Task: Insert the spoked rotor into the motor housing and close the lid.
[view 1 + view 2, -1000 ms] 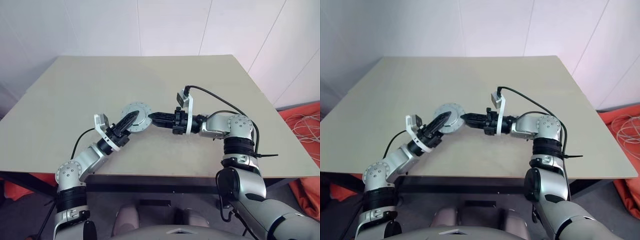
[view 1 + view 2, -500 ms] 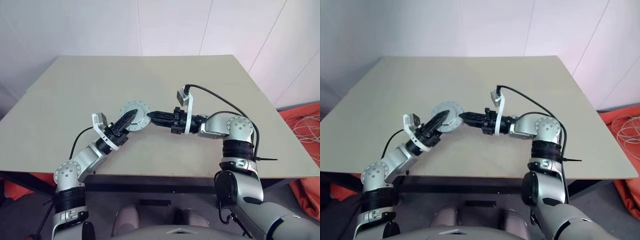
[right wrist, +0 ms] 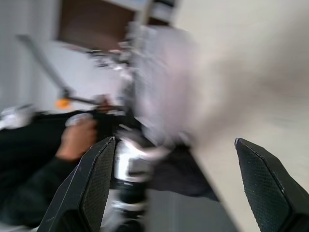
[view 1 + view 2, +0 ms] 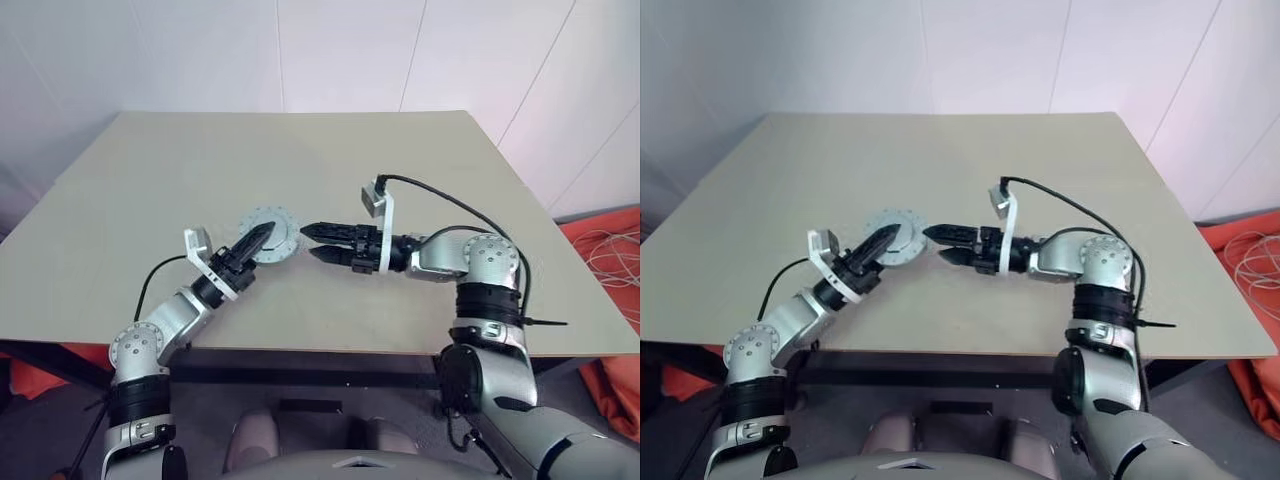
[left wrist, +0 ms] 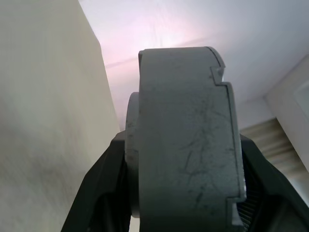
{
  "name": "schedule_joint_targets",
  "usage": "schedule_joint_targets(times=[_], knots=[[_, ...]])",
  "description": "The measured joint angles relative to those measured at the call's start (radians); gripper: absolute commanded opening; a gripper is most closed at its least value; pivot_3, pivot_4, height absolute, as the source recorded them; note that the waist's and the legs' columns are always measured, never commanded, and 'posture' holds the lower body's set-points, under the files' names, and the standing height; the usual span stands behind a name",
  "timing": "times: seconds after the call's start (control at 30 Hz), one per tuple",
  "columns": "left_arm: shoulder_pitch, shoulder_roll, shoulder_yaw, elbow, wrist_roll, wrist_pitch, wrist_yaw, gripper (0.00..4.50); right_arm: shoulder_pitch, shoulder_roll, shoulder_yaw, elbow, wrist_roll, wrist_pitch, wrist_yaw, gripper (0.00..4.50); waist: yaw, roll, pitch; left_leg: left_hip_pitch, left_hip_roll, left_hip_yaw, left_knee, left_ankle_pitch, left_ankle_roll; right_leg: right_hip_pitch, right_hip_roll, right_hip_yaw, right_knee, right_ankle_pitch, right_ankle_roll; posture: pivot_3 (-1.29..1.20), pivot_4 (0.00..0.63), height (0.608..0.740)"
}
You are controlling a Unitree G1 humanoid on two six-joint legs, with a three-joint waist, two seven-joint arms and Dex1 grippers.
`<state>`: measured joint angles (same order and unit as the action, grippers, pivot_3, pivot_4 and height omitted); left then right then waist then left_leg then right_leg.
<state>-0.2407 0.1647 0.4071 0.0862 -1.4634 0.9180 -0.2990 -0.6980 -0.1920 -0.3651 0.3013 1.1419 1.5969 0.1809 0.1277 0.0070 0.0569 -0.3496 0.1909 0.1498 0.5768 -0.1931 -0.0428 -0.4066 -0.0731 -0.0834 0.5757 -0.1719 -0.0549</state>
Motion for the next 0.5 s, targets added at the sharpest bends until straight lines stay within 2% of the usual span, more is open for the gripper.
schedule_joint_targets(times=[0.23,0.5], knots=[[-0.134,-0.043,0.147,0.123,0.111,-0.292,0.12,2.13,0.027,-0.154,0.191,-0.052,-0.158,-0.106,0.169,4.5,0.0,-0.003,0.0,-0.001,0.0,0.0,0.001,0.0,0.0,0.001,0.0,0.0,-0.002,0.001,0.001,0.0,0.0,0.74],[-0.276,-0.036,0.327,0.276,0.12,-0.51,0.229,2.13,0.025,-0.18,0.249,-0.062,-0.219,-0.152,0.289,4.5,0.005,-0.008,0.0,-0.001,0.0,-0.002,0.002,-0.001,0.002,0.001,0.0,0.0,-0.002,0.001,0.002,0.0,0.0,0.74]])
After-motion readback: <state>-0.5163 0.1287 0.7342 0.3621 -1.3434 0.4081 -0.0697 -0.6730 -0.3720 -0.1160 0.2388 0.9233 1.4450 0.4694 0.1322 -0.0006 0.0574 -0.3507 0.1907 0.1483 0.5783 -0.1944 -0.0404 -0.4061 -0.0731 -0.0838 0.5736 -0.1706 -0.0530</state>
